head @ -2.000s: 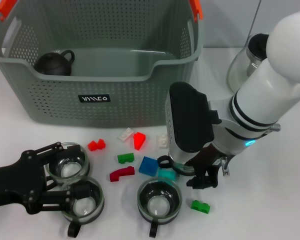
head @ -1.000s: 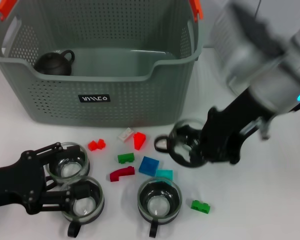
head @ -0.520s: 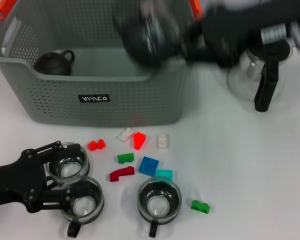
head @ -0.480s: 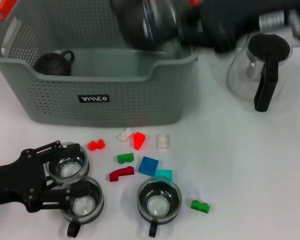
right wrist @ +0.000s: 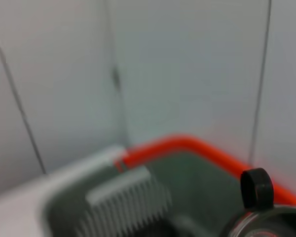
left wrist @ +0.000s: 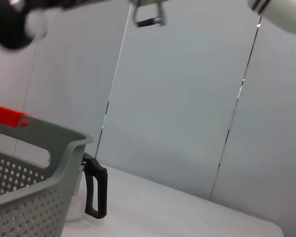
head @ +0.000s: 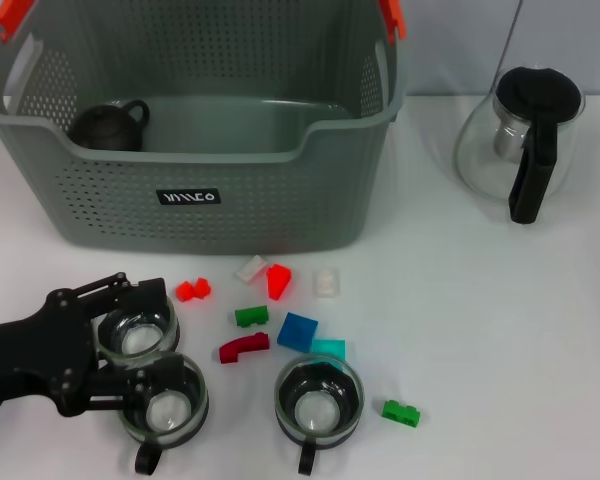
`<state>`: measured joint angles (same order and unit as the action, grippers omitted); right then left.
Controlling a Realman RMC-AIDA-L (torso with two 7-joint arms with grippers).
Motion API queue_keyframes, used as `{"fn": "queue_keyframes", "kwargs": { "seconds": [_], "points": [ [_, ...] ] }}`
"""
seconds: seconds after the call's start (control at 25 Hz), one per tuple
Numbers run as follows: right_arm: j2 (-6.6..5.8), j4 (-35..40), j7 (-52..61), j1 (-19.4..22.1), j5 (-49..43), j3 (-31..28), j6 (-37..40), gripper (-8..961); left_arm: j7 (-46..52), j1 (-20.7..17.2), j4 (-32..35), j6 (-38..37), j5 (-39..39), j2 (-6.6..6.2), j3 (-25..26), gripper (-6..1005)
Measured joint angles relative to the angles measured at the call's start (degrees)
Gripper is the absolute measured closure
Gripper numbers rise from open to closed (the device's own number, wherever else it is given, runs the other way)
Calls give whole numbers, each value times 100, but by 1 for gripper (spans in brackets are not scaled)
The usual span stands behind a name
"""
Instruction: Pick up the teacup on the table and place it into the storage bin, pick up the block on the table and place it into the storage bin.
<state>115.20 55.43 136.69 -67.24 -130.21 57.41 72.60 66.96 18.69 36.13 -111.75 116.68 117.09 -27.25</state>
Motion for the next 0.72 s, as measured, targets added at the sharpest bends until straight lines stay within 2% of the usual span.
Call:
{"fn": "queue_keyframes", "kwargs": {
  "seconds": [0.12, 0.24, 0.4, 0.56, 0.72],
  "points": [
    [99, -841, 209, -744, -1149, 23, -272, 903, 13, 14, 0, -4, -6, 5, 1, 54],
    [324, -1377, 345, -1286, -2139, 26, -635, 904, 14, 16, 0, -15, -6, 7, 1, 54],
    [506, -2012, 373, -1630, -2507, 220, -1218, 904, 16, -6, 0, -19, -6, 18, 3, 54],
    [547, -3056, 386, -1856, -2410, 716, -2071, 904, 18, -31, 0, -21, -6, 43, 9, 54],
    [568, -3560, 371, -1847, -2272, 888, -2519, 904, 19, -42, 0, -27, -14, 61, 67, 54]
  ]
}}
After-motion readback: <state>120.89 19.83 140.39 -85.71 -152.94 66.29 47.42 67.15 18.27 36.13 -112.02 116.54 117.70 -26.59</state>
